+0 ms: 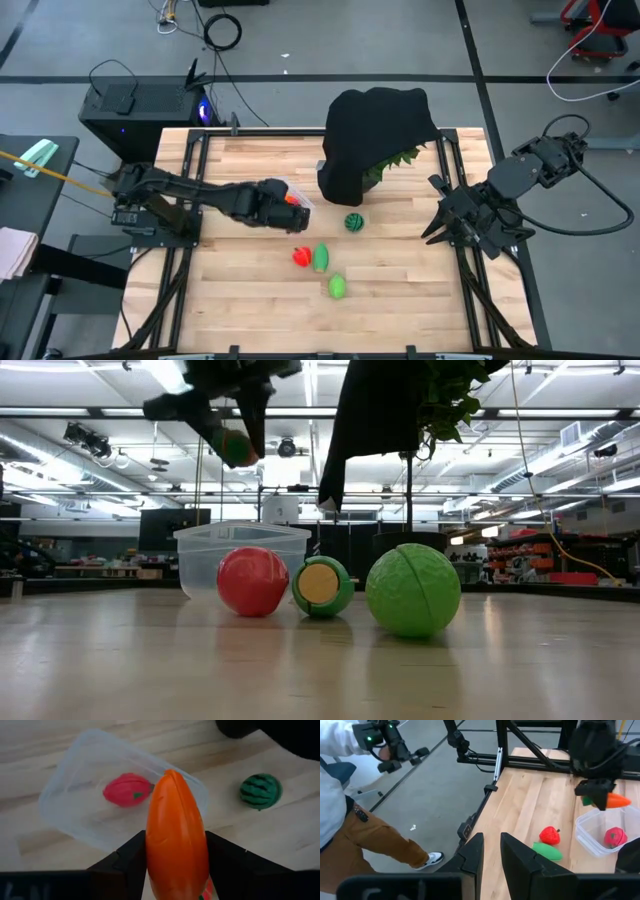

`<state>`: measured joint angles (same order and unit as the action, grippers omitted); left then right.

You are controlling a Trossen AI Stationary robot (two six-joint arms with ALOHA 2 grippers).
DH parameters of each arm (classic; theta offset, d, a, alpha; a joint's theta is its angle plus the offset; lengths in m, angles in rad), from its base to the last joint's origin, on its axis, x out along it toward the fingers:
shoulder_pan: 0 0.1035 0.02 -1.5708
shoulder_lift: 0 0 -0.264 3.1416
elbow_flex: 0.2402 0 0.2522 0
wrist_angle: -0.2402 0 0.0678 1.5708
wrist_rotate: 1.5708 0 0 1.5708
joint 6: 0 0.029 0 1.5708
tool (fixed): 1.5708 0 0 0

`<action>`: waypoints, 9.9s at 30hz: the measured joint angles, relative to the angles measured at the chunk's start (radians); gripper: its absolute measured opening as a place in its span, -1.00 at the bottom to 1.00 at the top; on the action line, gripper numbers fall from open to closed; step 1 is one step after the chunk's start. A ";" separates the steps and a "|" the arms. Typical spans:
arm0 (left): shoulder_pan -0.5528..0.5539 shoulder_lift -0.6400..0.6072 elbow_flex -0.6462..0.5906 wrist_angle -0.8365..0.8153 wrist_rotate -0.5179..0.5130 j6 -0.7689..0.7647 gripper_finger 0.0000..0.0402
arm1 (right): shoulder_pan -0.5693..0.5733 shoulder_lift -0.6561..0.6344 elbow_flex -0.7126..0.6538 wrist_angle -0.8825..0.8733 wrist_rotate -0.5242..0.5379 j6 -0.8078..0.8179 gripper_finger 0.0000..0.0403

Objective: Pick and placing Produce into tupperware
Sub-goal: Put the orange carrot into the transparent bin, then put the green watermelon into the transparent bin

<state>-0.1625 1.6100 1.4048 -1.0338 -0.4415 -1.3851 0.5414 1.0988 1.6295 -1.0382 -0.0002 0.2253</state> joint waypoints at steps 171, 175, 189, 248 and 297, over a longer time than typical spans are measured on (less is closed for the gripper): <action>-0.466 0.161 0.107 -0.156 0.030 0.030 -0.12 | 0.245 0.013 -0.933 0.800 0.637 0.878 -0.64; -0.481 0.146 0.107 -0.243 0.004 0.029 -0.14 | 0.231 0.031 -1.021 0.852 0.636 0.928 -0.59; -0.498 0.146 0.107 -0.308 -0.003 -0.018 -0.14 | -0.035 0.062 -1.109 0.849 0.615 0.943 0.56; -0.503 0.148 0.107 -0.325 -0.003 -0.036 -0.19 | -0.454 0.467 -0.719 0.642 0.316 0.860 0.98; -0.509 0.148 0.107 -0.332 -0.019 -0.041 -0.19 | -0.447 0.545 -0.719 0.623 0.297 0.898 0.86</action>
<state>-0.6716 1.7576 1.5120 -1.3656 -0.4603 -1.4261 0.0940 1.6440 0.9100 -0.4149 0.2970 1.1233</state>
